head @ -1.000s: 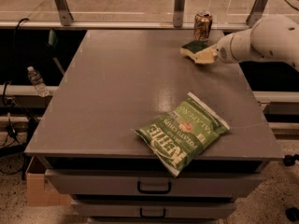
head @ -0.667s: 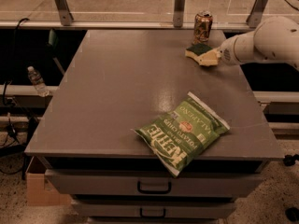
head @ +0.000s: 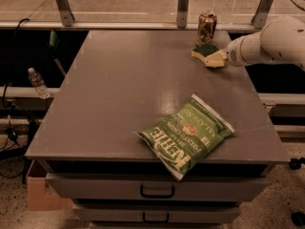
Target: Move sponge near orange can
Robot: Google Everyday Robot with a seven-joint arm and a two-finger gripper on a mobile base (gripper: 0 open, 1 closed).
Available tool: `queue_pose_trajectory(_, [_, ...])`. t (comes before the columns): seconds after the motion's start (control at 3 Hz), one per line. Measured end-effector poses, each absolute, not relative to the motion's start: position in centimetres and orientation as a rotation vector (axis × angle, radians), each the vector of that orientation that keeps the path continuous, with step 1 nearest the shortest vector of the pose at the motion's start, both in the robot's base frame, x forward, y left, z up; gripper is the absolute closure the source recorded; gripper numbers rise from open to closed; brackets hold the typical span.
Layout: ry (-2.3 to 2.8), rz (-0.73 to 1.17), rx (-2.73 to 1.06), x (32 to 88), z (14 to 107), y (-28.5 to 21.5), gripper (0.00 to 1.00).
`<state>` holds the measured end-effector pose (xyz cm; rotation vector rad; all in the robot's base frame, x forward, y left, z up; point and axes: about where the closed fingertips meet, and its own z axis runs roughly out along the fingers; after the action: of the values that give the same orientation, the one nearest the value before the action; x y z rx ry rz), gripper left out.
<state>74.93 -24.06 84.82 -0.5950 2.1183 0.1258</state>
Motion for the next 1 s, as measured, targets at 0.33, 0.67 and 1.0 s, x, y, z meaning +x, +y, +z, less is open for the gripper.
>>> queue_pose_trajectory(0.33, [2.102,0.132,-0.61,75.4,85.3,-23.9,0.0])
queue_pose_trajectory(0.67, [2.05,0.14,-0.639,74.3,86.8,-23.4,0.0])
queue_pose_trajectory(1.0, [1.975,0.206,-0.708,70.9,89.0,-23.1,0.0])
